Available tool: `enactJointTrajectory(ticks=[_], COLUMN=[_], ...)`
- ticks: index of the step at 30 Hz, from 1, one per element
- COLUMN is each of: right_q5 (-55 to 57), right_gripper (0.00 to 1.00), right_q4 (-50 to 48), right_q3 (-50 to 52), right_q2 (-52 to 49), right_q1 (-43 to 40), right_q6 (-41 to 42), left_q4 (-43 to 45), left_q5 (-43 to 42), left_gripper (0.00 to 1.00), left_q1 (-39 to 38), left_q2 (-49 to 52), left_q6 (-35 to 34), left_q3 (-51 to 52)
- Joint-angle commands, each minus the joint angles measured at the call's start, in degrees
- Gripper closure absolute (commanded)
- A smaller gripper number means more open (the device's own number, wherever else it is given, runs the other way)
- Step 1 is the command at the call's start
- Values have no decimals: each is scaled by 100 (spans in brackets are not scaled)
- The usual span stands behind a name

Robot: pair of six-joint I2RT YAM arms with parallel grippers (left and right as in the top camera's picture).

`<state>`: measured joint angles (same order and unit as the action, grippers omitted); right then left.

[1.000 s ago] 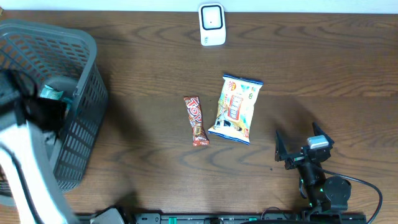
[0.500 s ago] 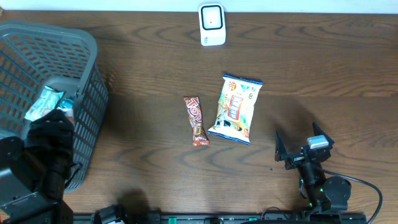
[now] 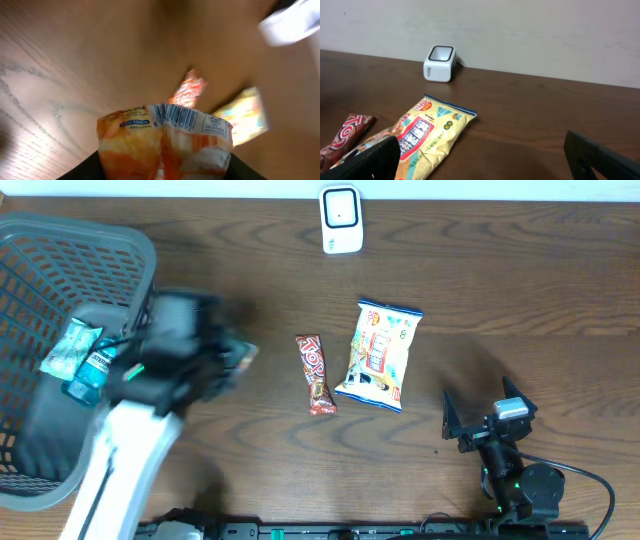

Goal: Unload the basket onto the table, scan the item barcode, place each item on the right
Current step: 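Carry the orange box to the table left of the snack stick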

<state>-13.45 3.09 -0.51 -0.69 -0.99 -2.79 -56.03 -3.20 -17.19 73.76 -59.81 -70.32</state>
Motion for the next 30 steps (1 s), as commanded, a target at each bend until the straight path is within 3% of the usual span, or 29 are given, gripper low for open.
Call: enactJointTrajectory(ticks=[1,4,10,24,30], right_q5=[2,2,2,2,2], right_gripper=[1,1,1,1,1], right_q4=[9,9,9,9,9], right_q3=[20,20,20,20,20], right_q2=[31,31,31,31,31], right_q1=[24,24,24,24,24], right_q6=[-7,-7,-7,-7,-7], left_q4=[13,271,811,883,911], left_q5=[780,837,343,232,186], left_gripper=[48,48,48,44,10], left_q1=[-481,-608,-640,-643,-640], left_q2=[949,1961,3029,3136,3136], left_q6=[-210,-439,-527,-564,-568], left_q3=[48,46,46,46,46])
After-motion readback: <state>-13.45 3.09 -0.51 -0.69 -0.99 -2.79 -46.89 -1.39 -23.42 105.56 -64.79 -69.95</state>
